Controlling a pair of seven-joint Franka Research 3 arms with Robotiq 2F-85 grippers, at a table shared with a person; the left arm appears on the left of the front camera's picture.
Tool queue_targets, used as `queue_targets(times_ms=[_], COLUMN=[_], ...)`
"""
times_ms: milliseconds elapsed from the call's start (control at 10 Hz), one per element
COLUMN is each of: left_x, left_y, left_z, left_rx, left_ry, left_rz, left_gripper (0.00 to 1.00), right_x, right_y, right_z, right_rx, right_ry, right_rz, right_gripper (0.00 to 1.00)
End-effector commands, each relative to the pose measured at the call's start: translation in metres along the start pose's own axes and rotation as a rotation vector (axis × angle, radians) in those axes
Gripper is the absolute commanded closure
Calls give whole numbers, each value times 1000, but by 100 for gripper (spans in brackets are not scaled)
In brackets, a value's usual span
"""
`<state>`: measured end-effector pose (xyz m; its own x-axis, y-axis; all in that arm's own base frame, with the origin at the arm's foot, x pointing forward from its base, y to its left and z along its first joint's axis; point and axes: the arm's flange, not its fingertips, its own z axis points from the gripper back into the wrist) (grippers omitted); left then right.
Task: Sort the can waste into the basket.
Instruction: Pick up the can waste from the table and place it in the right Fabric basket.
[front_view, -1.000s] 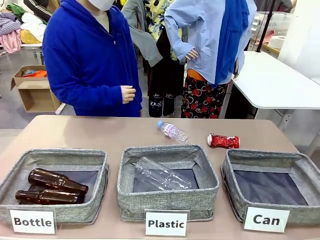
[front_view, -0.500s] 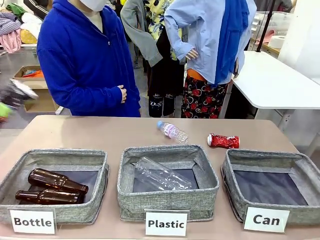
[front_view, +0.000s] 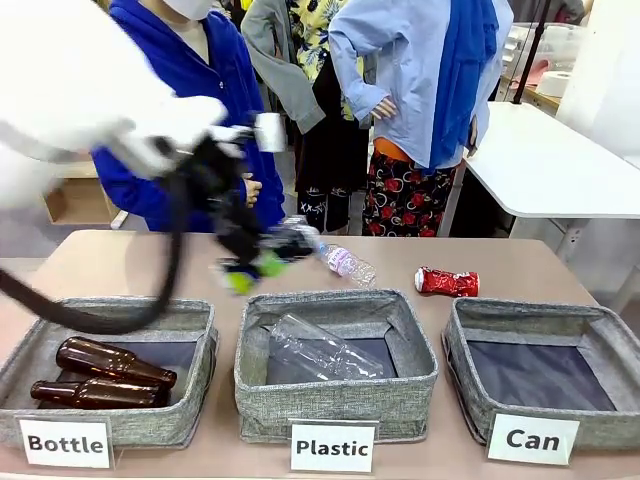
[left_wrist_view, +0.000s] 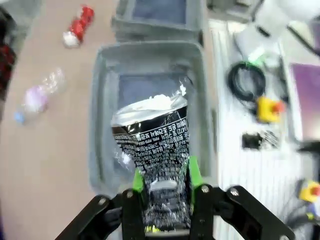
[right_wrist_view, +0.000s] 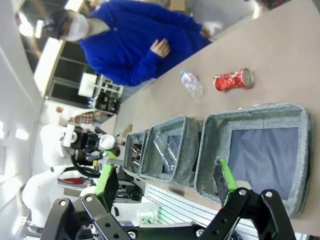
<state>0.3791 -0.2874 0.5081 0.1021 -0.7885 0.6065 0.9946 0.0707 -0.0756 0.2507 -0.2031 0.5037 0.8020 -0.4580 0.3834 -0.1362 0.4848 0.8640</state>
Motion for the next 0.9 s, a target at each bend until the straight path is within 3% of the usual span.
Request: queue_targets(times_ms=[0,200,400,600,800], left_x=[60,141,197,220,226], left_y=[14,-18,-44,-55,-65], left_z=[-64,-129,-178,-194,-212], left_rx=[144,90,100,105,87], left_ry=[-55,1,7,41,-15], left_rz=[-39,-150,-268,-335,-375], left_gripper=[100,100,100,100,100], right_x=[3,0,-13,-43,-79], right_y=[1,0,-16,-28,-49], right_z=[0,0,37,93,134], right_rx=[25,0,-12,-39,-141], right_ry=[-19,0,99,138,192], right_rz=[26,0,-42,-32,5], right_gripper=[0,0,0,0,0])
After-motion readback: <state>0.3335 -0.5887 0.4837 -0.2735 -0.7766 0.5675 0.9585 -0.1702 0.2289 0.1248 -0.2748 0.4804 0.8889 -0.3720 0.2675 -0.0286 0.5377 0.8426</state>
